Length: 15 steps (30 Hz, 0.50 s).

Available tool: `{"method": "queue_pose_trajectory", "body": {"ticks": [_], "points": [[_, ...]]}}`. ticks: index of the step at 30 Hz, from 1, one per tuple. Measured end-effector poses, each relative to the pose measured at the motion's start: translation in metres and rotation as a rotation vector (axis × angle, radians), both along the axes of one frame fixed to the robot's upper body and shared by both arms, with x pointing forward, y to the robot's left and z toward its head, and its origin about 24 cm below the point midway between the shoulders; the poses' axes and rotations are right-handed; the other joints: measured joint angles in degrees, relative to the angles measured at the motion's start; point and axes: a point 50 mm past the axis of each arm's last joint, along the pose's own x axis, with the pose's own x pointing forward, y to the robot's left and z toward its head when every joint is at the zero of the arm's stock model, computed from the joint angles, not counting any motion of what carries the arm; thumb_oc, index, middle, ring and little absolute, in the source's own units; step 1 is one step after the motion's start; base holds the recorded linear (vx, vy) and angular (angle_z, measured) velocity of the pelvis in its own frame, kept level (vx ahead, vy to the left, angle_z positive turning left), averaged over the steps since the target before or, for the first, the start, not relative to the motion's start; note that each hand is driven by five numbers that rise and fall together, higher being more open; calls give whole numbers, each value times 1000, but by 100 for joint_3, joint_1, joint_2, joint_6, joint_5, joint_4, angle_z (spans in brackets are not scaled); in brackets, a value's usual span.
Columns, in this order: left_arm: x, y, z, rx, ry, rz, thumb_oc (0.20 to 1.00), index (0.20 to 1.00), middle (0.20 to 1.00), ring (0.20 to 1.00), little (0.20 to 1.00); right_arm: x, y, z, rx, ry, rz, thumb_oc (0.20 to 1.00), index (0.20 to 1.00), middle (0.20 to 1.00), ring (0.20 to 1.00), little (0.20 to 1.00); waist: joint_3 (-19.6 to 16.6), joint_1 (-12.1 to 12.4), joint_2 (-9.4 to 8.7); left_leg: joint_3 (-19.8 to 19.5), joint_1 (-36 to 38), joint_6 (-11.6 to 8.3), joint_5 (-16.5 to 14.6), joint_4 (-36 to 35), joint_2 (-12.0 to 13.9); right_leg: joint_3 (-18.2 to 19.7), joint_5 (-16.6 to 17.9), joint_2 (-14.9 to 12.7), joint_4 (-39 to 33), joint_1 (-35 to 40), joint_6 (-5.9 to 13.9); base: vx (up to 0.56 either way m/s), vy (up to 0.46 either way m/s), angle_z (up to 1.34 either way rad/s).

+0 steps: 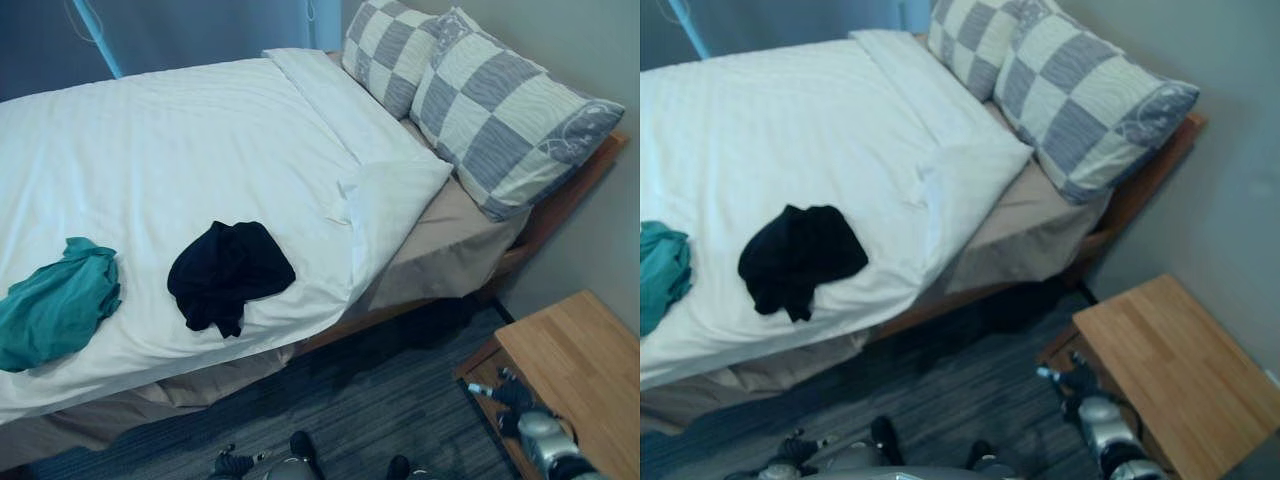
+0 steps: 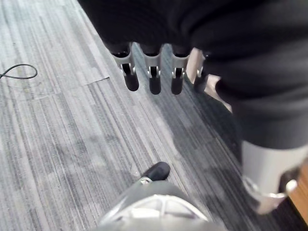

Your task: Tidy up the quilt and then pick up the clothes from the bed and put them into the laundry hamper.

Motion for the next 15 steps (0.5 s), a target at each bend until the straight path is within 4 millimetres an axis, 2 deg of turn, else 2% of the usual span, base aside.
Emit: {"method": "queue_pose_trajectory", "body": {"ticks": [1,2,3,4,5,6,7,9,10,11,12,13,14,15], "points": [[-7,4,-1,-1,20,27,1000,1000,1000,1000,1000,19,-9,27,-97,-90,79,1000,1000,1000,1000,1000,-25,38,-195,-83,182,308,-155,158,-302,-129,-43,-218,231,83,365,111,63,12],[-11,3,-2,-4,36,27,1000,1000,1000,1000,1000,26,-12,40,-131,-141,106,1000,1000,1000,1000,1000,-75,-56,-119,-64,398,423,-141,-15,-376,-112,-113,-255,693,33,474,116,60,18],[-14,3,-2,-5,42,18,1000,1000,1000,1000,1000,39,-14,55,-183,-195,128,1000,1000,1000,1000,1000,-50,-111,38,-76,779,656,-82,-436,-341,-25,-398,-309,1744,-305,710,63,39,12],[-10,9,0,12,32,21,1000,1000,1000,1000,1000,55,-5,67,-195,-240,157,1000,1000,1000,1000,1000,84,-149,-13,-98,887,683,-20,-449,-334,186,-534,-558,2809,-804,766,227,-65,1],[-8,17,3,40,40,-8,1000,1000,1000,1000,1000,65,9,79,-214,-296,230,1000,1000,1000,1000,1000,163,-213,-97,-111,882,708,-21,-480,-381,206,-566,-818,3816,-1366,875,181,-179,24],[1,28,8,67,5,-16,1000,1000,1000,1000,1000,71,25,92,-233,-368,307,1000,1000,1000,1000,1000,139,-182,-317,-297,873,680,-21,-539,-477,403,-593,-1098,3735,-1752,859,257,-243,48],[8,34,13,85,-17,-24,1000,1000,1000,1000,1000,78,35,108,-262,-437,359,1000,1000,1000,1000,1000,140,-171,-425,-364,866,660,-52,-564,-570,415,-572,-1193,2968,-1730,877,201,-235,67],[15,39,16,97,-40,-29,1000,1000,1000,1000,1000,87,47,133,-327,-535,434,1000,1000,1000,1000,1000,159,-155,-450,-582,870,638,-74,-598,-624,700,-527,-1091,1661,-1580,875,199,-147,66],[18,41,17,98,-46,-32,1000,1000,1000,1000,1000,89,49,151,-397,-589,487,1000,1000,1000,1000,1000,163,-122,-448,-804,850,594,-120,-616,-700,1118,-450,-997,794,-1423,931,220,-185,107],[22,37,17,81,-52,-44,1000,1000,1000,1000,1000,93,45,169,-491,-635,513,1000,1000,1000,1000,1000,160,-153,-450,-1017,837,595,-192,-629,-804,1329,-171,-1002,33,-1171,959,229,-226,109],[15,38,15,83,-28,-40,1000,1000,1000,1000,1000,103,49,175,-532,-645,515,1000,1000,1000,1000,1000,125,-51,-496,-1099,920,556,-256,-649,-838,1262,141,-991,10,-1123,903,289,-277,79],[10,38,14,84,-13,-36,1000,1000,1000,1000,1000,107,50,174,-543,-634,514,1000,1000,1000,1000,1000,116,-24,-501,-1077,965,560,-307,-650,-857,1242,240,-977,11,-1106,907,183,-182,30],[1,39,13,83,0,-34,1000,1000,1000,1000,1000,111,52,176,-579,-626,529,1000,1000,1000,1000,1000,76,118,-537,-1083,974,547,-355,-652,-888,1219,287,-983,14,-1044,909,161,-154,21],[-4,40,12,83,4,-34,1000,1000,1000,1000,1000,115,58,183,-599,-649,548,1000,1000,1000,1000,1000,47,147,-575,-1104,965,501,-358,-650,-898,1224,398,-975,10,-1049,851,101,-105,25]]}}
